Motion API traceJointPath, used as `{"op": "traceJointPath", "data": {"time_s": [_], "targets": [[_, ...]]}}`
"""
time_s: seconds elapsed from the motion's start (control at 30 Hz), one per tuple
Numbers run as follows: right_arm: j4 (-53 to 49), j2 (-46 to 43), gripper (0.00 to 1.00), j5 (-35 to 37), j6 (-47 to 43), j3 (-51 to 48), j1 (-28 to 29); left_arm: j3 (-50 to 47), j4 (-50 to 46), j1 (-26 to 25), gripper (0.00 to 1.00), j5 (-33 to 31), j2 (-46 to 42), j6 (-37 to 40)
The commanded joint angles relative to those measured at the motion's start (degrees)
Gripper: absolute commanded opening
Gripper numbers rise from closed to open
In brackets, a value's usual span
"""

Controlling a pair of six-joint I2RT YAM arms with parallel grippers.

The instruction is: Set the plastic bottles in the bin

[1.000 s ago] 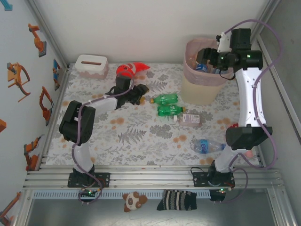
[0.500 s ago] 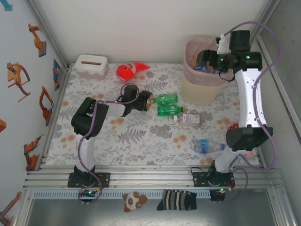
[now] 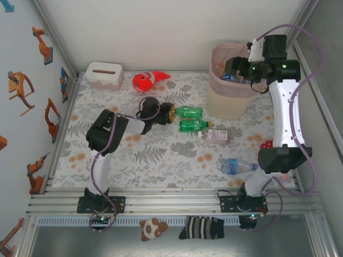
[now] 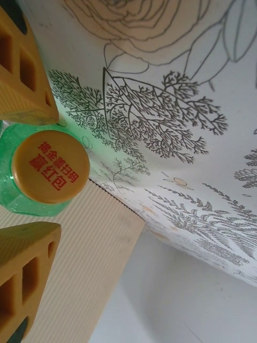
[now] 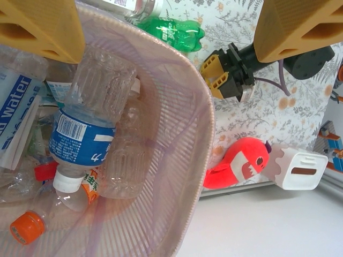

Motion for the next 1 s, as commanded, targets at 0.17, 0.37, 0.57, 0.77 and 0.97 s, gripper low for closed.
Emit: {"op": "traceJointPath", "data": {"time_s": [0.17, 0.37, 0.57, 0.77, 0.97], "targets": [[-0.18, -2.34, 0.81, 0.99, -1.47, -0.34, -0.36, 1.82, -7.64, -0.23, 0.51, -2.61, 2.69, 0.32], [-0.54, -2.86, 0.81, 1.34, -1.92, -0.47, -0.42, 3.84, -11.85, -0.16, 0.49, -3.29, 2.58, 2.02], [-0.63, -3.27, 0.81, 1.47, -2.4, -1.01, -0.39, 5.45, -17.7, 0.14, 0.48, -4.66, 1.8, 5.25], [-0.64, -3.37, 0.81, 1.61, -2.53, -1.11, -0.39, 5.84, -18.56, 0.5, 0.46, -5.35, 1.86, 5.85], [-0.6, -3.24, 0.81, 1.52, -2.44, -1.15, -0.44, 5.81, -18.21, 0.94, 0.44, -5.77, 1.97, 5.85]]}}
